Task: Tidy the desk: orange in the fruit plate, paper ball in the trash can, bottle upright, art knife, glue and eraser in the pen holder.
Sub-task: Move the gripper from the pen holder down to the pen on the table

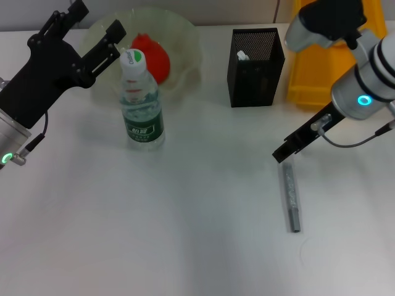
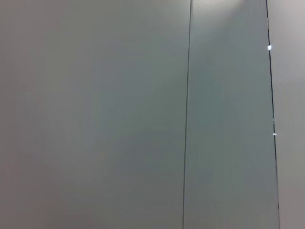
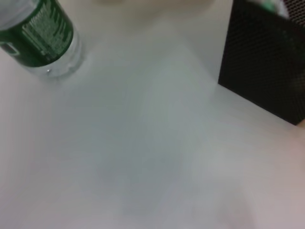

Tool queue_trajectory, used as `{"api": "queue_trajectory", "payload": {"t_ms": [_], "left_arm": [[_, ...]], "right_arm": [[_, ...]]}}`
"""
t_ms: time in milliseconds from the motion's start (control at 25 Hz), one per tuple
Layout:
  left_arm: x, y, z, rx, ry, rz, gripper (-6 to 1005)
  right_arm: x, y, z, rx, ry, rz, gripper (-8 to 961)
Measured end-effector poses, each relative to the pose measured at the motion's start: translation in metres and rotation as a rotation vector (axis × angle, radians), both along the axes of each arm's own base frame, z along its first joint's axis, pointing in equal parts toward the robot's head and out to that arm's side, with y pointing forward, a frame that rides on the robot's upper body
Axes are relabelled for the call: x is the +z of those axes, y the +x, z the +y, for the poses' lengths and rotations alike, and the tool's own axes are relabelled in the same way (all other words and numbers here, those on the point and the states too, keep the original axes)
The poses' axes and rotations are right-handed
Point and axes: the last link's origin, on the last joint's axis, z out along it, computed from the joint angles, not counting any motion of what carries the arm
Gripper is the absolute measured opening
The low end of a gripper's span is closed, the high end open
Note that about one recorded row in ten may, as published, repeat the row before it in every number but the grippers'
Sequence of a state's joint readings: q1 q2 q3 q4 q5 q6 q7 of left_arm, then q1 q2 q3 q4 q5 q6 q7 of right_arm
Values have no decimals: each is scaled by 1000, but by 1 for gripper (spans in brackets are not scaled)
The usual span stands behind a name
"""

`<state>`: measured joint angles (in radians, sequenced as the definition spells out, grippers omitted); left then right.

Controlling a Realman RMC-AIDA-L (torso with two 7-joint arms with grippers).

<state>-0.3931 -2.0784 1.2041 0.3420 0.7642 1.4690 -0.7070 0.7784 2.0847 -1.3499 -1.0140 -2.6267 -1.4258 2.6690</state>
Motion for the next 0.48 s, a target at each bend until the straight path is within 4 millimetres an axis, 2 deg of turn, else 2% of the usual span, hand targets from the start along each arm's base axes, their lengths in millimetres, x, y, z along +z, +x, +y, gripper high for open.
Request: {"api": "queue_trajectory", "payload": {"t_ms": [160, 480], "left_arm": [[-1, -3, -3, 4, 4, 4, 802], [-1, -7, -7, 17, 8, 10, 802]], "right_arm": [[-10, 0, 1, -10, -30, -14, 514], [-16, -1, -1, -43, -49, -34, 515]]}}
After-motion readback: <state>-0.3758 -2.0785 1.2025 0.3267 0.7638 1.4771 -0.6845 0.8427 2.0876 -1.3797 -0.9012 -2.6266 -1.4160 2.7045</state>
